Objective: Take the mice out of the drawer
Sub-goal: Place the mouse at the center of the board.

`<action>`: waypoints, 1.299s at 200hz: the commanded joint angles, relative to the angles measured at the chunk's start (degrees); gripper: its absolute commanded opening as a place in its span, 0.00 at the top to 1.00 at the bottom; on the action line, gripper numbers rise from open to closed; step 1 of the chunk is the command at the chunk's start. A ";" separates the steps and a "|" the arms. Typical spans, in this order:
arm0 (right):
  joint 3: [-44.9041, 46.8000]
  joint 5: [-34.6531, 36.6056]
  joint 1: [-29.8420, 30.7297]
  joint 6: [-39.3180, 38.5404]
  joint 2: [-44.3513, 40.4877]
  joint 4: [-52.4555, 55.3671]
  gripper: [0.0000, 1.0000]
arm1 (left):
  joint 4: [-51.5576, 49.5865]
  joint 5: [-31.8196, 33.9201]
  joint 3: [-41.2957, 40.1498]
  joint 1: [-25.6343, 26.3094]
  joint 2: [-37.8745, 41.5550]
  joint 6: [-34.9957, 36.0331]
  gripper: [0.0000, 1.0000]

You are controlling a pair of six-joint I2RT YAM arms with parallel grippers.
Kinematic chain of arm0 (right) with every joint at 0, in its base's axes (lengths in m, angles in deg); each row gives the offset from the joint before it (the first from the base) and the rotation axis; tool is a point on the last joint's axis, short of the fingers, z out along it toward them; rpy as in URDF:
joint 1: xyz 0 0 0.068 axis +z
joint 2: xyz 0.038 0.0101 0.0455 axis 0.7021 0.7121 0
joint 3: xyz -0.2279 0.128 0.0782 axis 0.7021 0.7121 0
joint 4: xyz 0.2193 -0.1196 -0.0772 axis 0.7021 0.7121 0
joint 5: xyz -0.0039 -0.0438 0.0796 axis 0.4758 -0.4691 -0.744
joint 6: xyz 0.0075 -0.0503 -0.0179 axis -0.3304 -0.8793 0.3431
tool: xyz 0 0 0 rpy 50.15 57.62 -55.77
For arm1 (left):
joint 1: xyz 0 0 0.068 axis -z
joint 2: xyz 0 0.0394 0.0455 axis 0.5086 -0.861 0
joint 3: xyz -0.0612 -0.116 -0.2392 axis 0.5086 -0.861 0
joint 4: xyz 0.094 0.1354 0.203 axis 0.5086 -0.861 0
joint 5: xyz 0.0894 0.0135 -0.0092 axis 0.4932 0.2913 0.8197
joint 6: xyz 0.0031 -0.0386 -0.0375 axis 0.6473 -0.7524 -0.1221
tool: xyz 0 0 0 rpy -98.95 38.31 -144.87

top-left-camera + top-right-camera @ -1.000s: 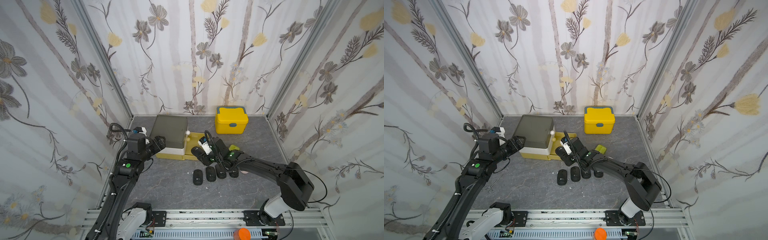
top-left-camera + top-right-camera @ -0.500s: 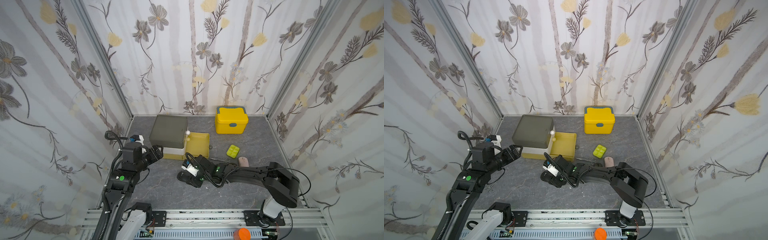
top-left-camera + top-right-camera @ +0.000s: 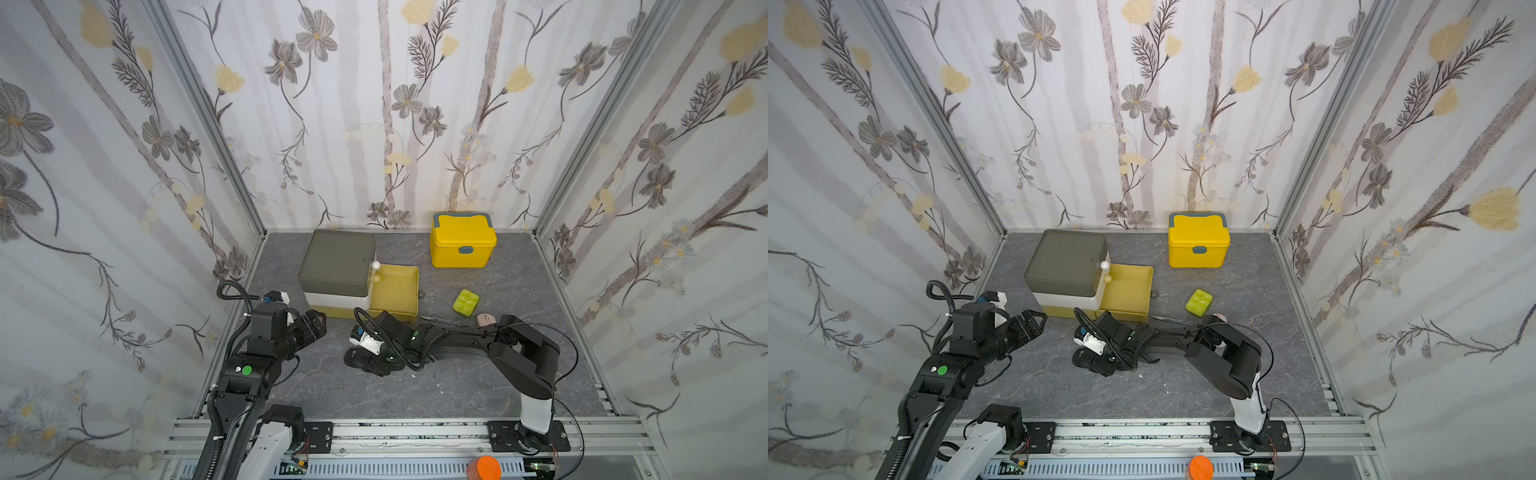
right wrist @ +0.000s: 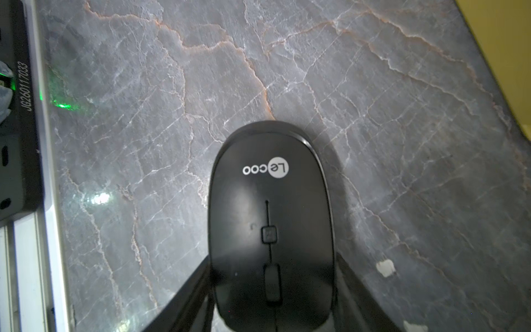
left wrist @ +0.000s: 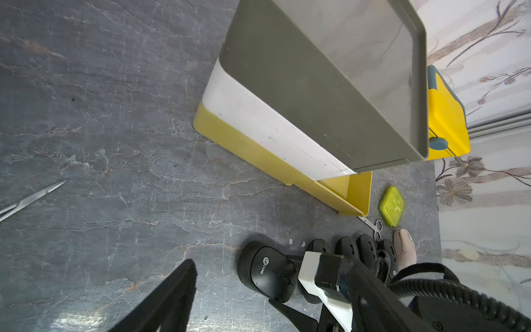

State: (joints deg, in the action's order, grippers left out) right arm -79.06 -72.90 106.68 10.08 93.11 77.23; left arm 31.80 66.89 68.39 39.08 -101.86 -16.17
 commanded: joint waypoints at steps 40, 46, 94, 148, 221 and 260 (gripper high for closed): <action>0.25 0.82 -0.06 -1.67 -1.77 -0.47 0.31 | 4.45 -2.32 -4.75 0.01 0.08 -5.22 0.22; 0.58 1.05 -0.03 -1.59 -2.64 -0.40 0.31 | 5.73 -3.10 -5.70 0.01 0.23 -6.42 0.23; 7.52 0.51 -0.64 2.86 -15.63 -2.30 0.28 | 15.26 -2.06 -11.86 3.73 -4.17 -11.31 0.30; 15.94 0.60 -2.79 11.51 -28.08 -3.29 0.22 | 24.57 4.87 -11.41 14.98 -17.48 -9.98 0.25; 20.32 1.84 -4.51 14.77 -34.53 -4.37 0.19 | 31.78 0.94 -13.70 20.32 -28.32 -6.89 0.21; 20.70 1.68 -5.04 14.68 -34.42 -4.97 0.18 | 31.63 1.40 -13.95 22.61 -31.15 -5.92 0.19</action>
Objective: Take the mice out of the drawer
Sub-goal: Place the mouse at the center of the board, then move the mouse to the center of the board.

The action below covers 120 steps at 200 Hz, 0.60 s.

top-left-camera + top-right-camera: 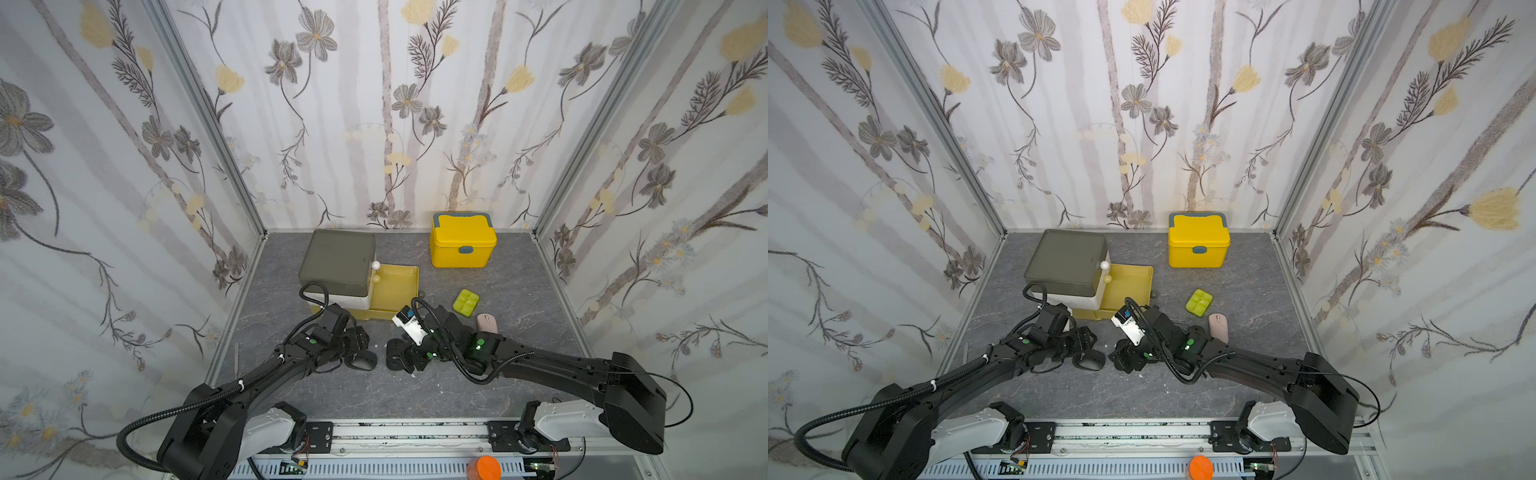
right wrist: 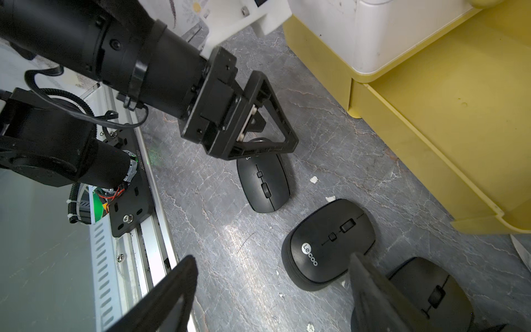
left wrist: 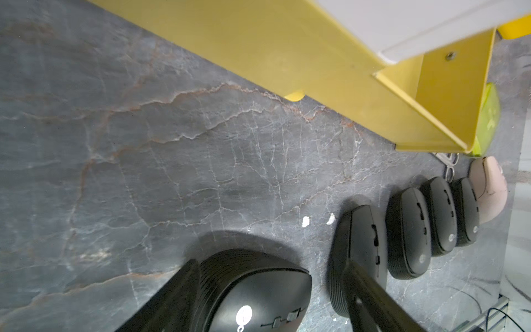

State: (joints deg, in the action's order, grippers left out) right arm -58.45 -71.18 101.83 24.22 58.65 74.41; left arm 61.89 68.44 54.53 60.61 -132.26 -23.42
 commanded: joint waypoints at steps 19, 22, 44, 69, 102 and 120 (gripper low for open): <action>0.33 0.16 -0.51 0.89 0.38 -2.56 0.18 | 0.58 0.12 -0.87 2.11 0.26 0.50 0.19; 0.28 0.49 -0.58 1.27 0.60 -2.43 0.18 | 0.48 0.07 -1.05 2.32 0.50 0.34 0.19; 0.33 1.24 -3.83 7.05 2.04 -3.88 0.22 | -1.47 0.97 -2.13 4.37 2.50 -1.31 0.19; -1.43 -1.65 -8.65 13.53 4.06 -4.69 0.25 | -3.73 1.73 -3.65 5.65 5.62 -3.58 0.19; -4.53 -2.15 -12.56 16.18 5.28 -2.11 0.25 | -6.99 3.49 -3.85 10.09 8.87 -6.98 0.19; -4.80 -3.70 -14.58 17.02 5.49 -1.93 0.25 | -11.92 7.81 -2.11 11.89 9.77 -6.86 0.18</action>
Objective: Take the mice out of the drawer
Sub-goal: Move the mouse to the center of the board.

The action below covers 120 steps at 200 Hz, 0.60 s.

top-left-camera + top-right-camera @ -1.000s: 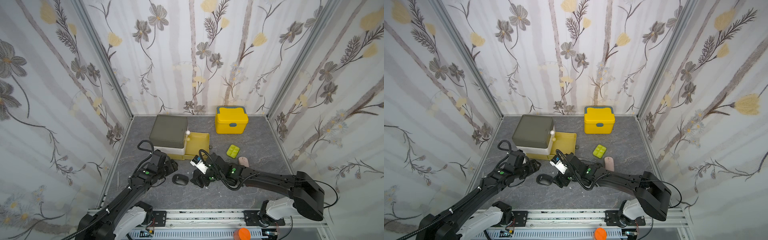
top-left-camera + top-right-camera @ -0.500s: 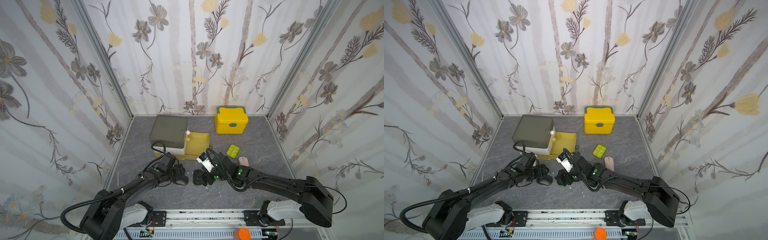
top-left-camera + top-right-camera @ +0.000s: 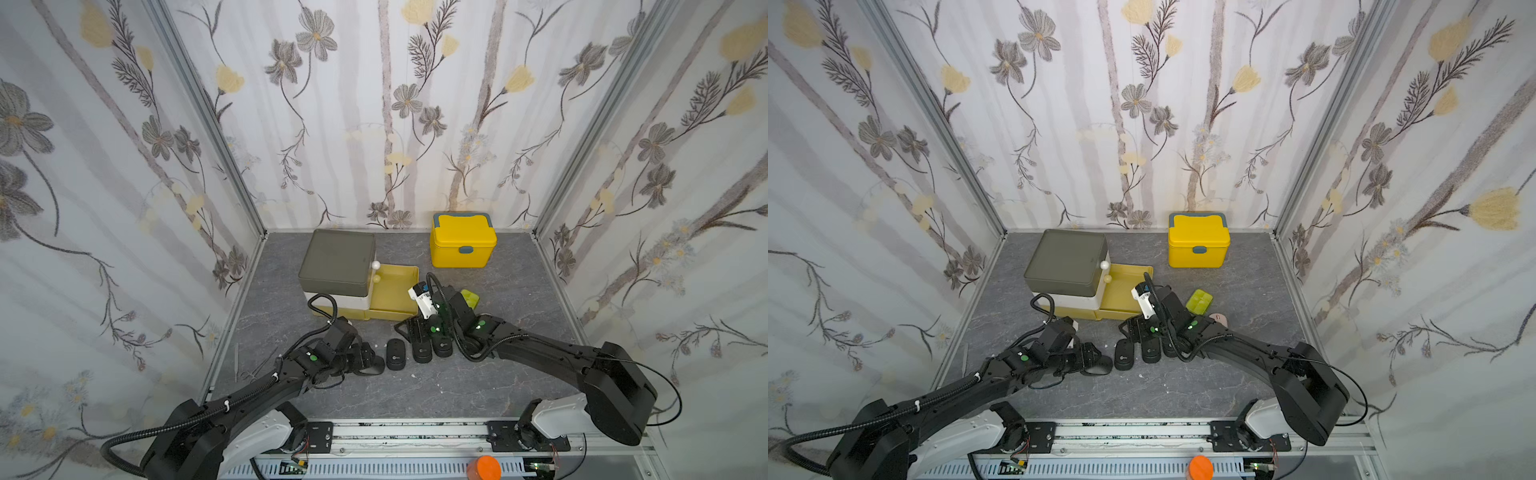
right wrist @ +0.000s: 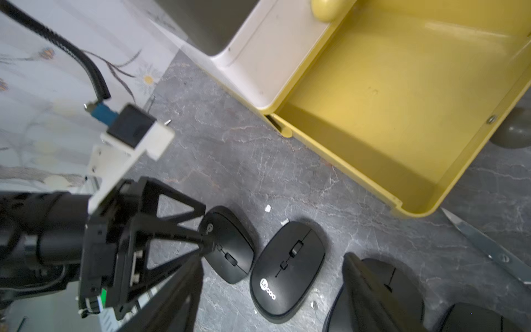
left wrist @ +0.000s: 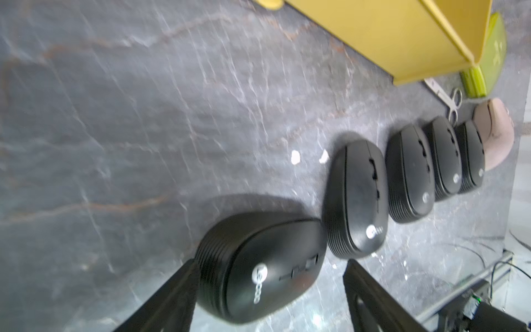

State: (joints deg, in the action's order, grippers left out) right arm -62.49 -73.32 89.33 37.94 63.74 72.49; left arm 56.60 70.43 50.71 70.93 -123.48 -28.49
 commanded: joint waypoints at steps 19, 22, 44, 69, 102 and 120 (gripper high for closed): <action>-0.75 -1.66 -3.67 3.48 0.46 0.80 0.25 | -9.59 9.29 3.63 3.81 1.46 -1.50 0.16; -0.75 -1.64 -3.93 3.65 0.49 0.98 0.25 | -10.08 10.00 3.92 4.30 1.46 -1.46 0.16; 0.05 -2.41 -6.52 5.88 0.74 1.09 0.24 | -10.64 12.05 5.47 8.01 1.22 0.52 0.11; 0.59 -4.15 -8.46 6.74 1.46 0.45 0.24 | -11.53 12.73 6.43 11.13 -0.91 0.74 0.10; 1.30 -5.24 -10.28 7.75 2.64 -1.15 0.21 | -13.80 16.91 8.62 13.46 -3.66 -2.53 0.09; 0.65 -6.58 -11.48 10.62 4.87 -3.05 0.22 | -13.66 19.37 11.79 13.44 -1.94 -3.46 0.08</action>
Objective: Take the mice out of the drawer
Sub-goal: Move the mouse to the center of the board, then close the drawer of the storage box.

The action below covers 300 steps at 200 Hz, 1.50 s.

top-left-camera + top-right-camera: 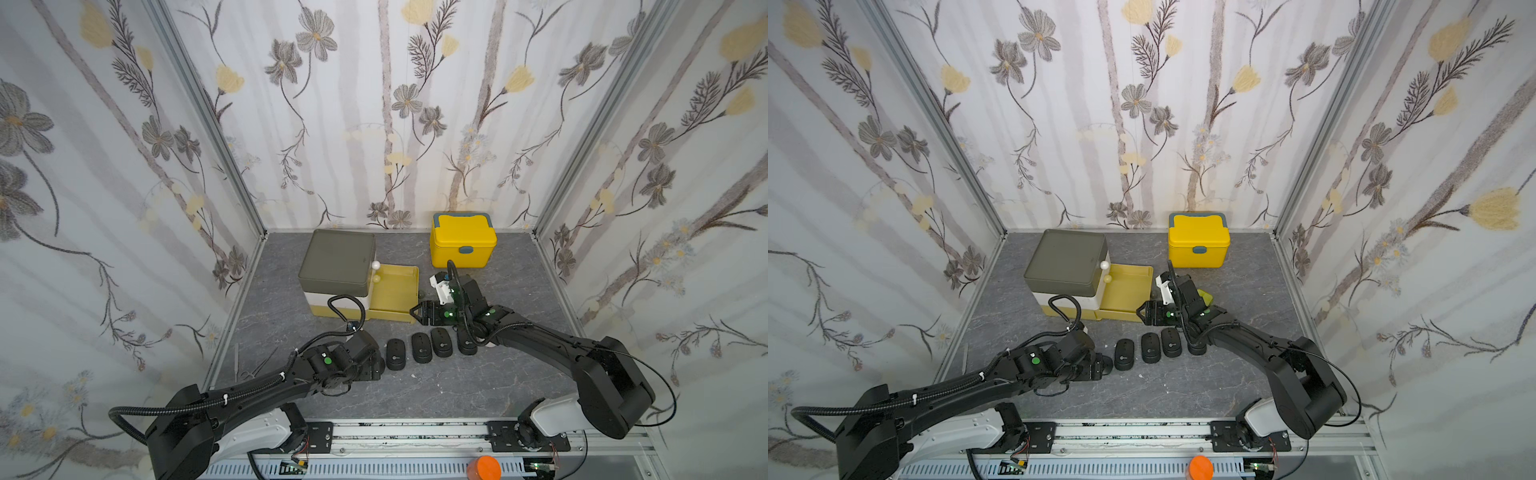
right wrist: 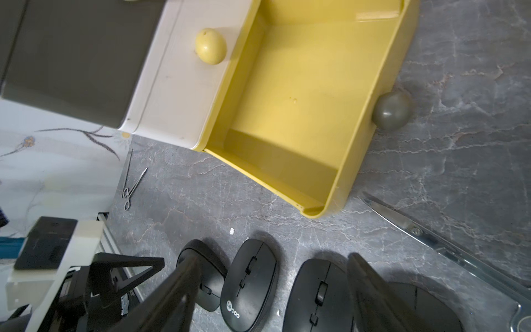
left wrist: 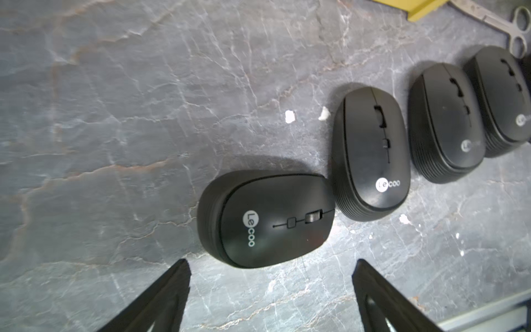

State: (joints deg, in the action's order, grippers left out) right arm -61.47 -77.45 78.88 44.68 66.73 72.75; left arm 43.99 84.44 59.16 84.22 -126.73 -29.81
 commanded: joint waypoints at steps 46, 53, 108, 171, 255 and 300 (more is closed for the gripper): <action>-2.74 -3.64 -3.09 11.90 8.87 -10.73 0.33 | -4.71 8.84 14.43 -6.42 8.26 2.15 0.07; -3.06 -3.87 -3.68 12.91 9.79 -11.79 0.36 | -4.68 7.94 16.24 -8.87 8.89 4.02 0.07; -5.02 -5.06 -6.60 17.50 15.50 -16.00 0.45 | -8.35 3.63 31.26 -30.94 2.04 18.23 0.06; -8.30 -8.36 -6.43 18.93 20.26 -19.66 0.43 | 2.78 -7.27 31.61 -50.66 -5.71 21.12 0.03; -20.40 -15.09 -2.36 15.50 31.04 -23.61 0.45 | 11.45 -21.68 27.17 -53.97 -12.18 21.30 0.12; -18.55 -17.64 -4.72 15.97 28.94 -28.06 0.46 | 11.51 -19.90 25.79 -54.00 -11.98 21.17 0.15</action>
State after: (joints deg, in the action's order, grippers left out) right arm -81.33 -93.40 75.64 61.05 98.08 48.40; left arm 53.54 65.71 85.59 30.10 -138.84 -8.69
